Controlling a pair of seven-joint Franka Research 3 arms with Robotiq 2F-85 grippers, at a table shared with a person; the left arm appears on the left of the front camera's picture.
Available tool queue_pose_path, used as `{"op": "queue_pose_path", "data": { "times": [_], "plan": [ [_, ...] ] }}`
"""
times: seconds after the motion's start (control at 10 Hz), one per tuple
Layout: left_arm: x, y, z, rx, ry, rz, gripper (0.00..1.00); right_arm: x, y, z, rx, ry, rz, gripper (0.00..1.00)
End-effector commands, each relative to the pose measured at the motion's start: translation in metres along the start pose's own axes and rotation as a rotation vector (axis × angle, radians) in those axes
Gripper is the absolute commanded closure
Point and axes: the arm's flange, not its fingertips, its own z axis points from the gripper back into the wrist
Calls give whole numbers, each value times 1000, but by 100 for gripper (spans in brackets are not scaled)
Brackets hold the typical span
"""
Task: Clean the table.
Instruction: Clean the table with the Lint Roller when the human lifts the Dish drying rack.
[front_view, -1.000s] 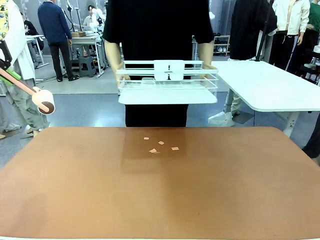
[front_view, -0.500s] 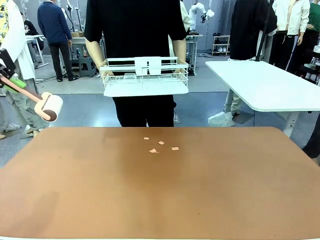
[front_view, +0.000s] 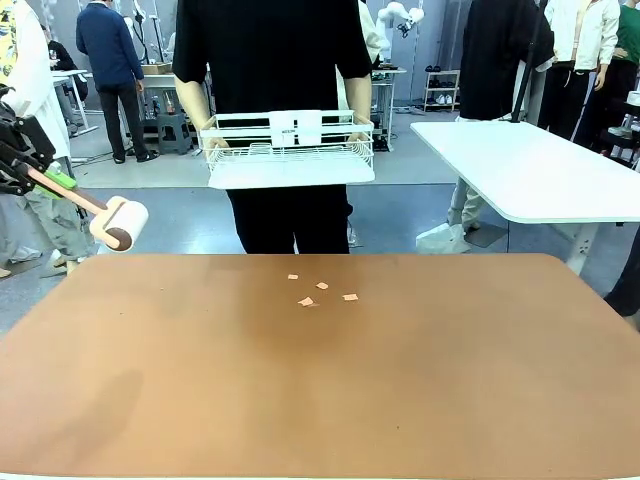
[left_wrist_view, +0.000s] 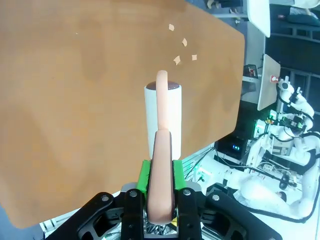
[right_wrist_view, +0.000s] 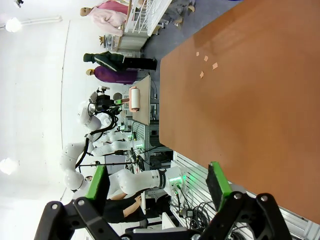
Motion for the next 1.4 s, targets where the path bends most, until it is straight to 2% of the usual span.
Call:
{"op": "queue_pose_path", "data": {
  "times": [0.0,0.4,0.5,0.6,0.8,1.0,1.1,1.3],
  "plan": [
    [-5,-4,6,8,-13,2,78,-2,2,1,11,3,9,0],
    [-1,0,3,2,-7,0,78,-2,2,1,11,3,9,0],
    [12,5,-6,-58,0,3,78,-2,2,1,11,3,9,0],
    [24,10,-17,-51,-23,-15,78,-2,2,1,11,3,9,0],
    [36,16,-44,-63,29,-61,78,-2,2,1,11,3,9,0],
    [42,20,-74,-131,-8,-88,78,-2,2,1,11,3,9,0],
    [48,26,-90,-123,-30,-94,78,-2,2,1,11,3,9,0],
    [62,45,-114,-156,17,-103,78,-2,2,1,11,3,9,0]
  ]
}}
